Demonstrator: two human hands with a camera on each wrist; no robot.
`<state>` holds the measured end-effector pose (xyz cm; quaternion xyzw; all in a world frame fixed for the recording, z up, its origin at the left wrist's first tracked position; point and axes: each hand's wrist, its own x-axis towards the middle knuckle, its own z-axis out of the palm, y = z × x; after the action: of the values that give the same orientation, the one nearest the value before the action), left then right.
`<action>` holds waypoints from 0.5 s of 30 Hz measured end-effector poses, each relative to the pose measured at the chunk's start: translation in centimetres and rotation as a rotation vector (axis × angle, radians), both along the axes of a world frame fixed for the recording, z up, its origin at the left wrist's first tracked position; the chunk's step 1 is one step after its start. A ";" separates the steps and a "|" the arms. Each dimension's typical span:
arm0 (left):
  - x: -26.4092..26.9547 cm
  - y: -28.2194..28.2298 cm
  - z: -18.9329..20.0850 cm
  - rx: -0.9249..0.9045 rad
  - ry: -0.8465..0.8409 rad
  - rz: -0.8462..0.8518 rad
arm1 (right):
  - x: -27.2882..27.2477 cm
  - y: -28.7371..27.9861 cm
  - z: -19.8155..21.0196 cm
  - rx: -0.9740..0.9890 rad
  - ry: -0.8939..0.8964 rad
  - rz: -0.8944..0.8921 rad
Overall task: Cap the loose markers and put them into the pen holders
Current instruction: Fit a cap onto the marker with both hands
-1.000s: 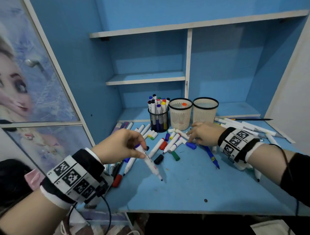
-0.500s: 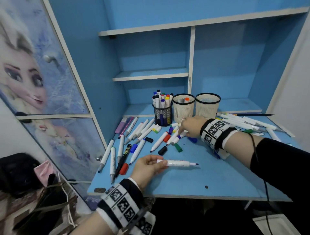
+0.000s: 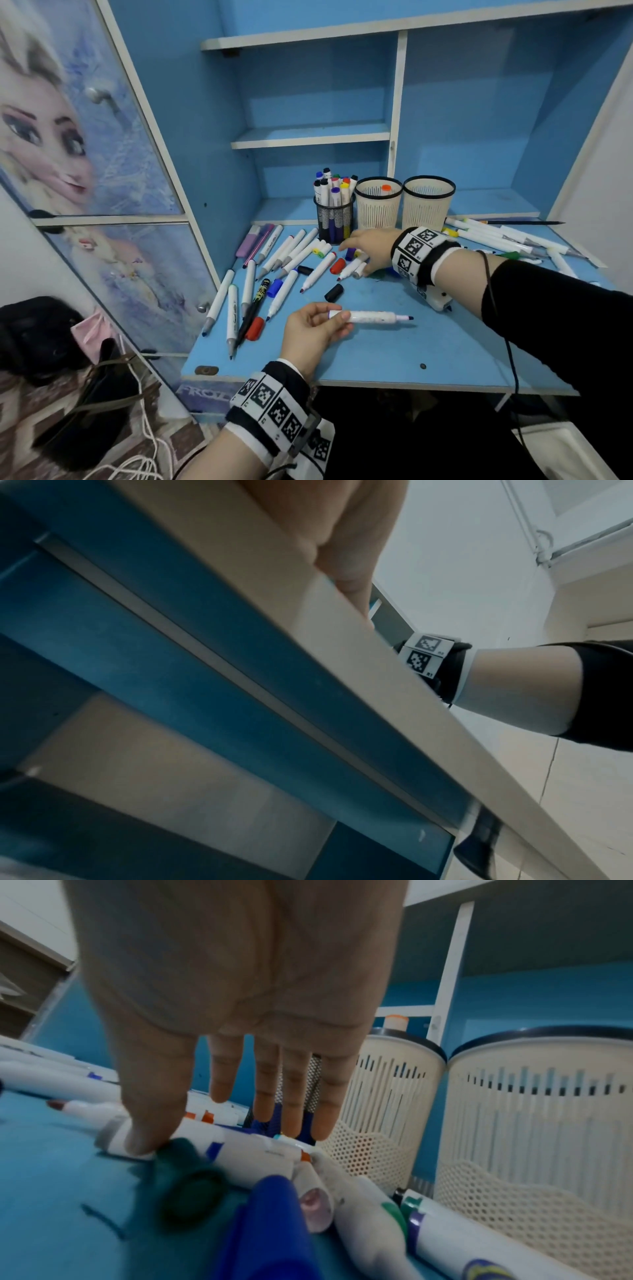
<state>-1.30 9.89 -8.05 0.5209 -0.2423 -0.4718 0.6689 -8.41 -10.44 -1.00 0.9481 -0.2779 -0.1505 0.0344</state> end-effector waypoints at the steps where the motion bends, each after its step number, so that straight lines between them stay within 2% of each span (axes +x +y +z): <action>1: 0.0 0.1 0.0 -0.004 -0.005 0.002 | 0.2 -0.1 -0.1 0.004 0.001 -0.008; 6: 0.0 0.2 -0.1 -0.012 -0.050 -0.003 | 1.2 -0.8 -0.4 0.021 0.024 -0.016; 15: 0.1 0.4 -0.1 -0.038 -0.030 -0.028 | 1.7 -1.0 -0.7 0.042 0.065 -0.018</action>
<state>-1.25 10.27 -8.12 0.5116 -0.2683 -0.4685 0.6685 -6.68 -11.43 -1.70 0.9407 -0.2820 -0.1871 0.0221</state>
